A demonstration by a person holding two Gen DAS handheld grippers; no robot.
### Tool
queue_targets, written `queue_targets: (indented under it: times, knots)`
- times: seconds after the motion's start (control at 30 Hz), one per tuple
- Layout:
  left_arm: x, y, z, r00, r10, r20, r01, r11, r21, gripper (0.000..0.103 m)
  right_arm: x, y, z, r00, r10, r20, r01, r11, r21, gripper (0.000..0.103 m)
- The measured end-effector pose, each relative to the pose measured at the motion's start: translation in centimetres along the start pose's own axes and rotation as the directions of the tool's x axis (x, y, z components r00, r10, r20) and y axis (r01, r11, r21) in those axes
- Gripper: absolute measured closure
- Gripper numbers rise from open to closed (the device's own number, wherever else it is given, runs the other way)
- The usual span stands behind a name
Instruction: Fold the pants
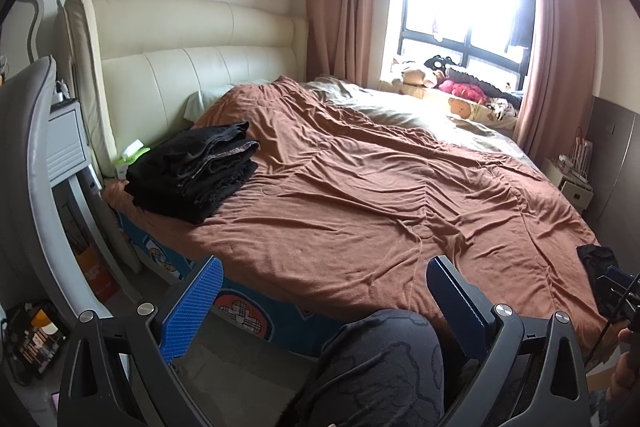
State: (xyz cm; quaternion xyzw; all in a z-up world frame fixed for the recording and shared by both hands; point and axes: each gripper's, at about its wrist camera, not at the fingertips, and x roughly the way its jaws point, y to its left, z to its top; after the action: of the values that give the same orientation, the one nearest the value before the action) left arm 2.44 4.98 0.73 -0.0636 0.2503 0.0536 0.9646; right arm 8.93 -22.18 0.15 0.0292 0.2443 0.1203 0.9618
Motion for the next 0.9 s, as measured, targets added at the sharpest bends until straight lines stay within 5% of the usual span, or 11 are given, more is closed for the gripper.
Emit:
queue_targets:
  times: [0.9]
  knots:
    - [-0.7,1.4,-1.6,1.000,-0.007,0.008,0.007,0.999,0.031,0.000,0.1,1.4,-1.7,1.000,-0.015,0.014,0.015,1.000,0.003,0.000]
